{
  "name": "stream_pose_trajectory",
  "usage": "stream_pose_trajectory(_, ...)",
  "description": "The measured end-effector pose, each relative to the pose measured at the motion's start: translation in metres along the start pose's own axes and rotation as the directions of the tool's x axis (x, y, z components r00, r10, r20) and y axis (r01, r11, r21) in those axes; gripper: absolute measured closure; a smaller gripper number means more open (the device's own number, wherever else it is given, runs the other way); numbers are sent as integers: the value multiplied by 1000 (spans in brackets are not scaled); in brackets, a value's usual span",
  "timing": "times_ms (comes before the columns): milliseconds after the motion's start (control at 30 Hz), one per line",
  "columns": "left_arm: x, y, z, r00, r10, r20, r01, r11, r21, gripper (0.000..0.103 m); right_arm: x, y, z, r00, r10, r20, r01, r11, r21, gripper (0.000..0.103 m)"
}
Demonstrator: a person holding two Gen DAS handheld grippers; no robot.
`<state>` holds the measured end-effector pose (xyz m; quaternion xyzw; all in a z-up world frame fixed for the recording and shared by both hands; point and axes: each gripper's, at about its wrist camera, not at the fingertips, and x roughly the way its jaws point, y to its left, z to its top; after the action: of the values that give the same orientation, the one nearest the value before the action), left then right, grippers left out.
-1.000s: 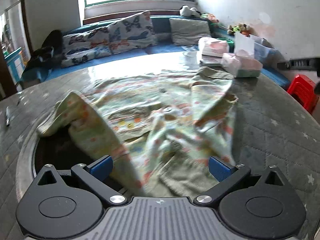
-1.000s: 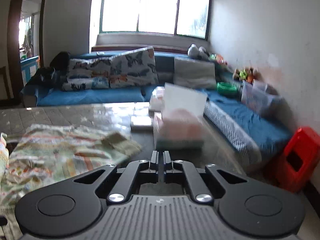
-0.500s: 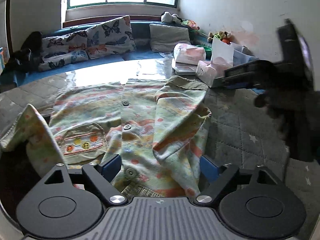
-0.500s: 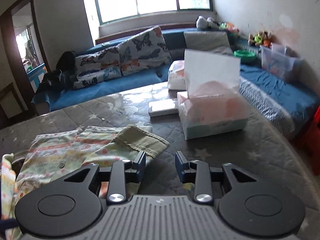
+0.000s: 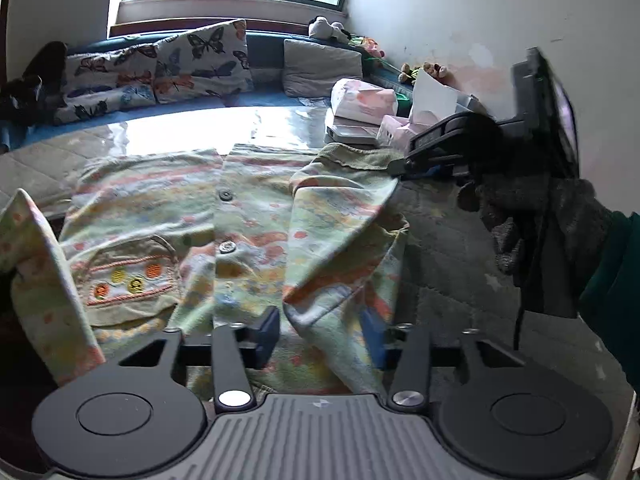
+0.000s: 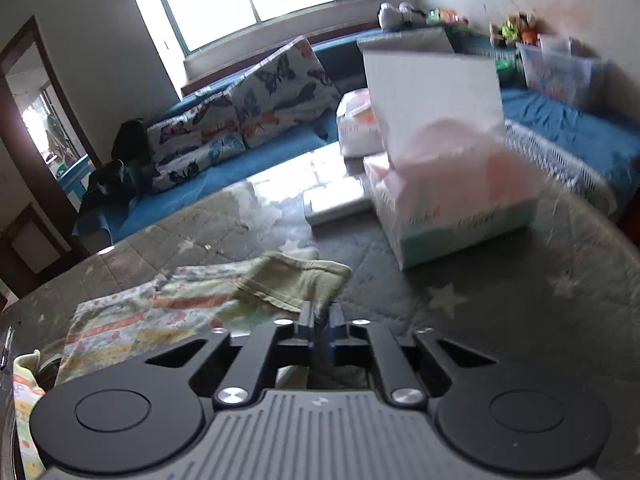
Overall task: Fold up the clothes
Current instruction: 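Lift and spread the shirt flat with the right tool, then open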
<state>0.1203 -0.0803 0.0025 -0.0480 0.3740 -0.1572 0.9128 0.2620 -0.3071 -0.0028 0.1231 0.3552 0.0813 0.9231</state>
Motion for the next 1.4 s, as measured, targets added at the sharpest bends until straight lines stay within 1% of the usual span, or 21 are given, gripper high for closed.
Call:
stream_pose_trajectory(33, 0, -1, 0, 1000, -3, -1, 3, 1000, -1, 67, -7, 1, 0, 1000, -6, 20, 6, 1000, -11, 99)
stream_pose_trajectory(133, 1, -4, -1, 1000, -15, -1, 15, 1000, -3, 76, -32, 2, 4, 996, -11, 86, 15, 999, -47, 99)
stream_pose_trajectory(167, 1, -4, -1, 1000, -18, -1, 18, 1000, -4, 78, -42, 2, 6, 994, -14, 108, 20, 998, -57, 99)
stream_pose_trajectory(233, 2, -6, -1, 1000, -23, -1, 23, 1000, -8, 78, -60, -1, 10, 989, -18, 149, 28, 997, -69, 100)
stream_pose_trajectory(333, 1, -11, -2, 1000, -8, 6, 8, 1000, -2, 75, -89, -6, 14, 978, -26, 207, 45, 995, -86, 100)
stream_pose_trajectory(367, 0, -13, -2, 1000, -6, 8, 6, 1000, 2, 71, -98, -8, 15, 975, -29, 222, 50, 994, -92, 100)
stream_pose_trajectory(400, 0, -15, -2, 1000, -6, 10, 6, 1000, 5, 64, -107, -10, 17, 971, -31, 237, 56, 994, -97, 100)
stream_pose_trajectory(500, -1, -22, -2, 1000, -18, 19, 18, 1000, 20, 57, -129, -16, 20, 960, -41, 276, 71, 992, -100, 100)
stream_pose_trajectory(667, -1, -32, -6, 998, -68, 16, 66, 995, 73, 59, -158, -30, 21, 944, -65, 323, 95, 992, -78, 100)
stream_pose_trajectory(700, 0, -34, -7, 997, -81, 14, 79, 993, 83, 68, -162, -33, 20, 941, -72, 330, 102, 992, -74, 100)
stream_pose_trajectory(733, 0, -36, -8, 996, -92, 9, 91, 991, 94, 81, -166, -36, 17, 939, -81, 333, 111, 991, -72, 100)
stream_pose_trajectory(833, 2, -40, -11, 993, -120, -1, 119, 987, 112, 89, -176, -46, 7, 935, -113, 335, 143, 988, -66, 100)
stream_pose_trajectory(900, 2, -43, -14, 991, -133, -8, 133, 983, 130, 91, -179, -56, -1, 936, -143, 323, 168, 984, -53, 100)
stream_pose_trajectory(967, 2, -48, -17, 988, -151, -22, 152, 976, 153, 91, -180, -67, -10, 937, -176, 303, 196, 980, -37, 100)
stream_pose_trajectory(1067, 3, -55, -23, 989, -144, -45, 150, 969, 196, 90, -179, -85, -25, 937, -227, 267, 238, 971, -10, 99)
stream_pose_trajectory(1133, 4, -59, -28, 987, -145, -64, 155, 964, 215, 87, -172, -103, -39, 937, -275, 216, 276, 961, 24, 99)
stream_pose_trajectory(1200, 1, -62, -33, 987, -147, -69, 160, 959, 234, 83, -168, -119, -55, 930, -324, 172, 319, 946, 57, 99)
stream_pose_trajectory(1267, -2, -65, -36, 984, -158, -77, 173, 954, 245, 77, -166, -129, -65, 921, -364, 136, 357, 931, 78, 98)
stream_pose_trajectory(1300, -3, -66, -37, 983, -166, -81, 181, 952, 247, 68, -166, -133, -70, 918, -375, 124, 367, 926, 83, 98)
stream_pose_trajectory(1333, -4, -67, -38, 981, -174, -85, 190, 950, 249, 64, -165, -136, -74, 915, -386, 112, 378, 922, 87, 97)
stream_pose_trajectory(1400, -8, -71, -39, 980, -178, -87, 195, 946, 259, 60, -165, -140, -82, 912, -399, 96, 391, 916, 89, 96)
